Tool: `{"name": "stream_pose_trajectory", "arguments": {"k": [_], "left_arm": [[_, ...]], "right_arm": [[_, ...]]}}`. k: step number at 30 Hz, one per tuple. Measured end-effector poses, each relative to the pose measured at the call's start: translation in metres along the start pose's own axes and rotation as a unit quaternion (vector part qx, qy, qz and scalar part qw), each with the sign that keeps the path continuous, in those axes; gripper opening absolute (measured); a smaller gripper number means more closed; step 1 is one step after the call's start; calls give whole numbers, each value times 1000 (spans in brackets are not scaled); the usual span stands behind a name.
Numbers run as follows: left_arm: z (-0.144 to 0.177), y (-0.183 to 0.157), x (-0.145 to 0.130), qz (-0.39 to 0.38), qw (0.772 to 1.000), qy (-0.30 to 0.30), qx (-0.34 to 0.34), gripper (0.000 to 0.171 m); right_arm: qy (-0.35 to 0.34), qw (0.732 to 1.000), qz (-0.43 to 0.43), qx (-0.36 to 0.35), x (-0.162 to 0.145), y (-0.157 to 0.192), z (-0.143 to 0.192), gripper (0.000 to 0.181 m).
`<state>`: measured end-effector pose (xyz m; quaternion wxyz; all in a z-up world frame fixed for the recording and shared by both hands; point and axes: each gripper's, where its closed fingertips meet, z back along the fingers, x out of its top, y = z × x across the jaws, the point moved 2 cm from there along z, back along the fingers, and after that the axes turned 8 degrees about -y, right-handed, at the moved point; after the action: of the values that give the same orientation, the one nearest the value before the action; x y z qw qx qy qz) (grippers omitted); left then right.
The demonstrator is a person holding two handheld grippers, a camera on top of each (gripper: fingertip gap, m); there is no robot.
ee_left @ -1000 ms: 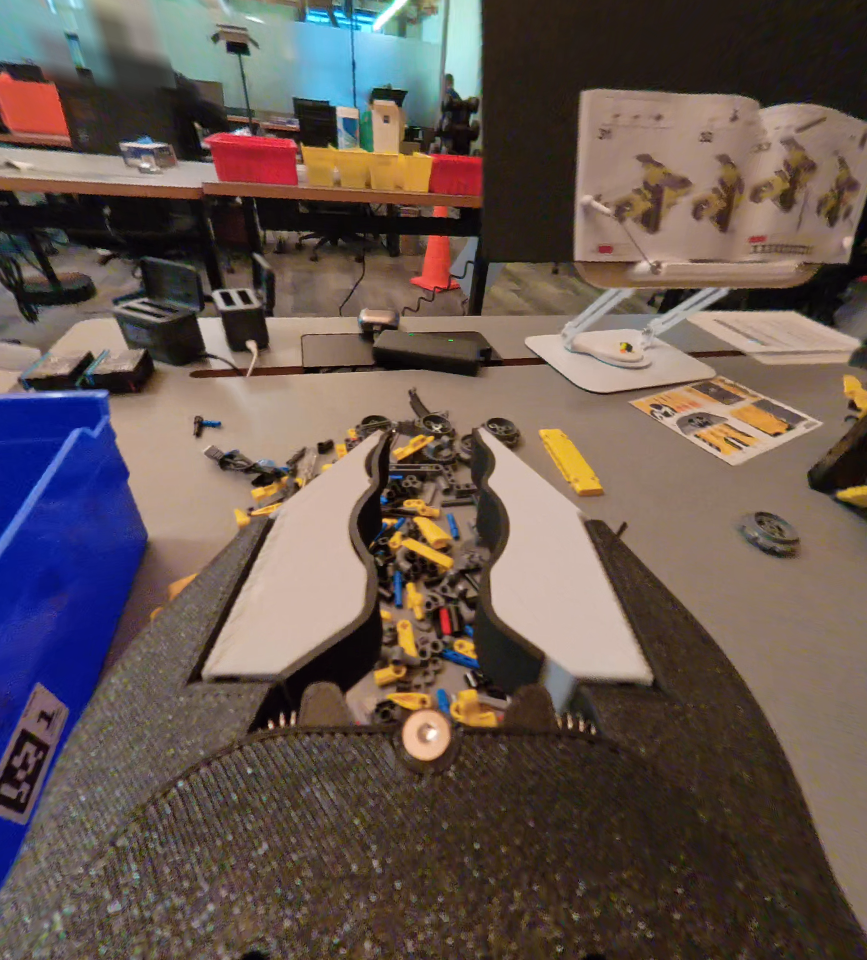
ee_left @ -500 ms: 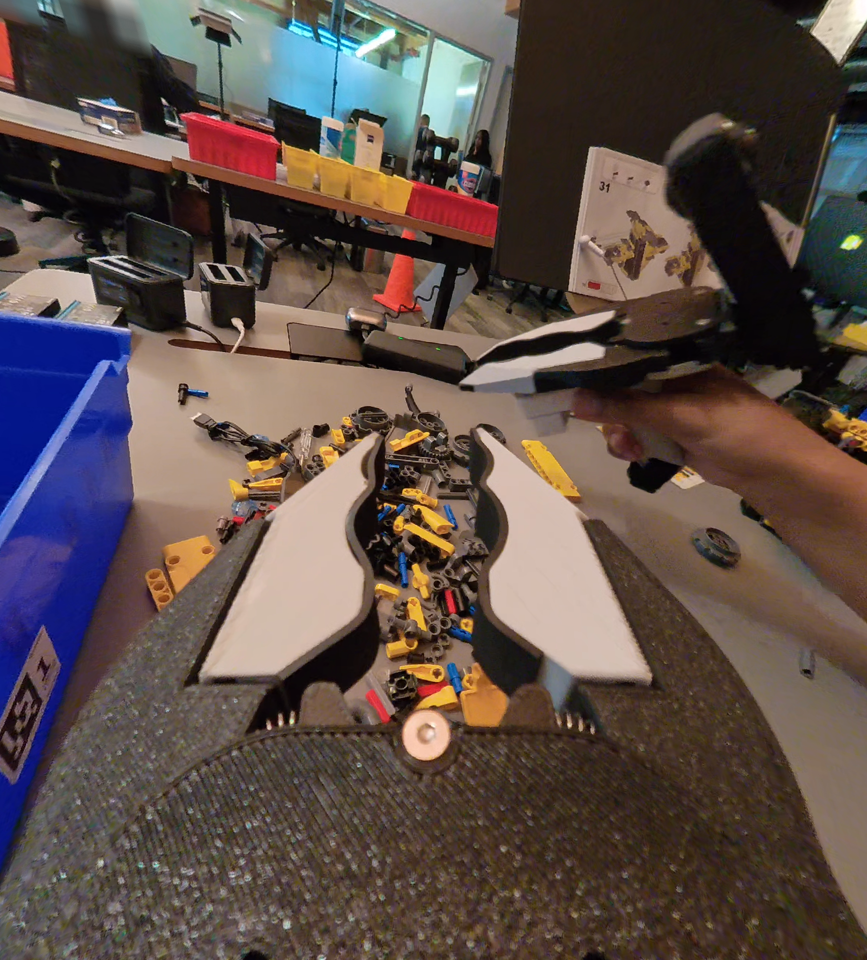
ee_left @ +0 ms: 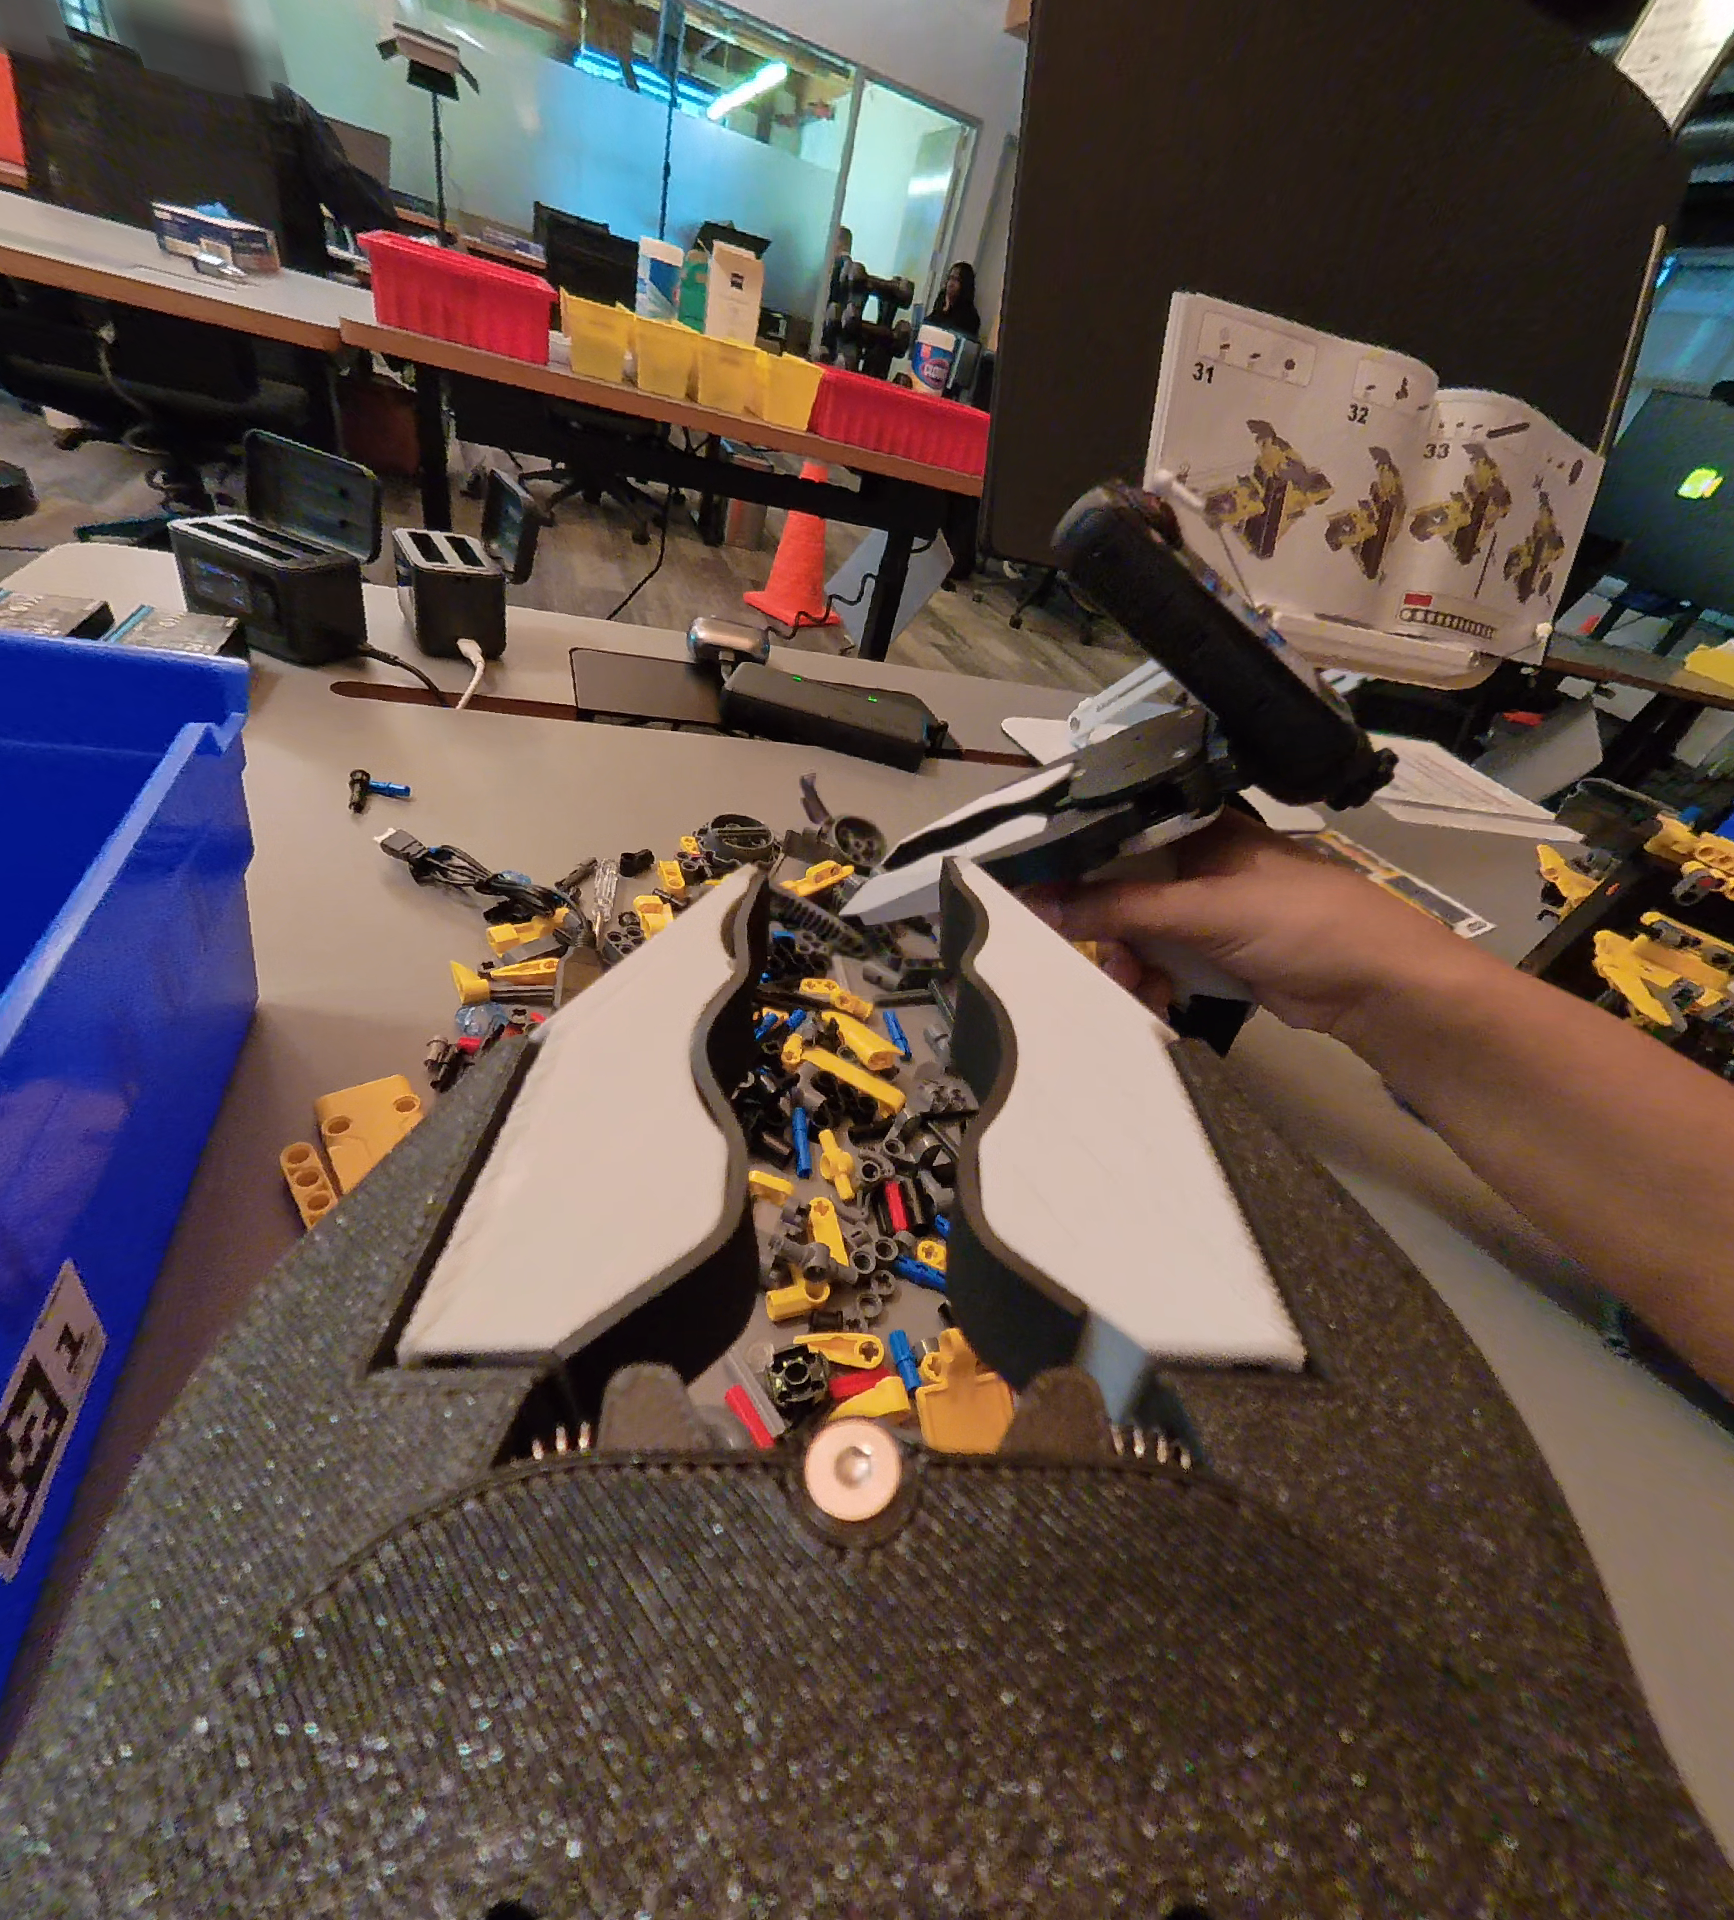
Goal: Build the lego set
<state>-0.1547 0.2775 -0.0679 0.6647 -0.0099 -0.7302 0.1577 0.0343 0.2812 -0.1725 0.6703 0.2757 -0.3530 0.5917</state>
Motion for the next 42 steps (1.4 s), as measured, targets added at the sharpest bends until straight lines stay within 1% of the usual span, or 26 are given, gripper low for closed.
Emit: {"name": "stream_pose_trajectory", "arguments": {"k": [2, 4, 8, 11, 14, 18, 23, 30, 34, 37, 40, 42], "left_arm": [[-1, -1, -2, -4, 1000, 6, 1, 29], [-1, 0, -4, -8, 1000, 11, 4, 28], [-2, -1, -5, -8, 1000, 13, 3, 28], [-3, -2, -7, -9, 1000, 17, 2, 28], [-4, -3, -9, -12, 1000, 23, 1, 28], [-5, -4, -11, -16, 1000, 27, 1, 29], [-4, -4, -10, -13, 1000, 25, 0, 29], [-4, -5, -9, -9, 1000, 22, -3, 29], [-4, -5, -9, -7, 1000, 19, -4, 29], [-3, -5, -8, -5, 1000, 18, -4, 28], [-3, -4, -8, -3, 1000, 17, -5, 28], [-3, -4, -8, -3, 1000, 16, -5, 28]], "right_arm": [[2, 1000, 11, 1, -1, -2, 0, 29], [-22, 1000, 4, 0, 8, -7, 8, 29], [-78, 996, -37, 8, 32, -20, 36, 29], [-109, 992, -66, 13, 43, -30, 56, 29], [-119, 990, -71, 1, 45, -40, 67, 29], [-116, 991, -60, -10, 44, -44, 70, 29], [-84, 996, -31, 13, 36, -31, 65, 29], [-9, 996, 20, 83, 14, 0, 57, 29], [45, 986, 12, 159, -3, 25, 57, 29], [81, 977, 9, 197, -14, 36, 58, 29], [114, 973, 26, 199, -26, 37, 58, 29], [121, 973, 34, 191, -29, 35, 57, 30]]}}
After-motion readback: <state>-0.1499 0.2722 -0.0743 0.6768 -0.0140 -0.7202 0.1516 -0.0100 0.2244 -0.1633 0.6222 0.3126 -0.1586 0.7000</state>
